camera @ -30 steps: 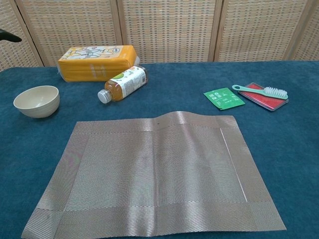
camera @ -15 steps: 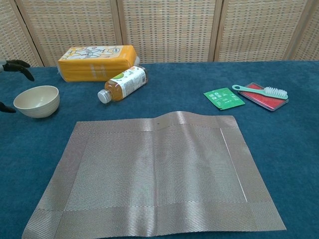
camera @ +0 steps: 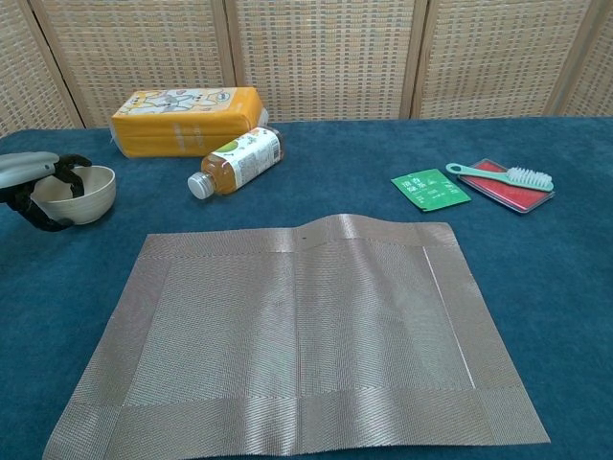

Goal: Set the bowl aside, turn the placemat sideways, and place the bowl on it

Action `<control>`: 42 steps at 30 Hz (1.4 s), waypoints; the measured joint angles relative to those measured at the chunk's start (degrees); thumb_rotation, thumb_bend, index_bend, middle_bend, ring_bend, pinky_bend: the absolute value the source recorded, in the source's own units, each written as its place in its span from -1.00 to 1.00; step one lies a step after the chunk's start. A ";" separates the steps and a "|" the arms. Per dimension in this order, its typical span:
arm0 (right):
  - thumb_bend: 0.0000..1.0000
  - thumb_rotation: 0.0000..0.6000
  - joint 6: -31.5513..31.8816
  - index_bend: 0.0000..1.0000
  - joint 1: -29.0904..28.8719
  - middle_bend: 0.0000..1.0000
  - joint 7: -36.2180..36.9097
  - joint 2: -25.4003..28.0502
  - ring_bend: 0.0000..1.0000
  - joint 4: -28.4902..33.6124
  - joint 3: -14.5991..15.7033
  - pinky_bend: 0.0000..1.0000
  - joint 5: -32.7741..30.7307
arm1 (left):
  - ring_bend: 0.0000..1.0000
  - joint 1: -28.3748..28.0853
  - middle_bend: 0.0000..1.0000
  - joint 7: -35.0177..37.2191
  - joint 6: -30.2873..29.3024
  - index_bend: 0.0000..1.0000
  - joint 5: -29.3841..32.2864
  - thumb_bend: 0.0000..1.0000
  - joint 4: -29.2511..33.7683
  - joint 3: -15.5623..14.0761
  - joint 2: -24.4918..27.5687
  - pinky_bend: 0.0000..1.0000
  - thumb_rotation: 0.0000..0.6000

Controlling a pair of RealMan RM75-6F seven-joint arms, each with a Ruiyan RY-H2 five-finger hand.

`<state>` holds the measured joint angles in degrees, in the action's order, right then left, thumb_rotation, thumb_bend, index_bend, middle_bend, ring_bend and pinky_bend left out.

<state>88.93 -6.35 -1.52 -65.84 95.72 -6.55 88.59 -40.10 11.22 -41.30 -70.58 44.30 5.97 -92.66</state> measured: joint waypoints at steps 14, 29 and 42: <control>-1.00 1.00 0.02 -1.00 -0.04 -1.00 0.30 0.14 -1.00 0.03 -0.07 -1.00 -0.05 | -1.00 1.64 -1.00 -2.71 -12.01 0.36 -5.99 -0.07 13.78 0.33 5.41 -1.00 1.00; -1.00 1.00 0.29 -1.00 0.18 -1.00 1.10 0.53 -1.00 -0.10 -0.45 -1.00 -0.75 | -1.00 0.38 -1.00 -13.09 -19.63 0.40 -20.15 -0.07 41.42 -3.34 11.86 -1.00 1.00; -1.00 1.00 0.09 -1.00 0.23 -1.00 1.82 0.87 -1.00 -0.17 -0.51 -1.00 -1.08 | -1.00 -1.45 -1.00 -27.52 -12.44 0.40 -15.64 -0.07 42.46 -4.86 -0.90 -1.00 1.00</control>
<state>89.03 -6.13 0.30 -64.97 95.55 -7.06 87.51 -41.55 -16.29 -53.74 -86.23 86.75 1.11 -93.56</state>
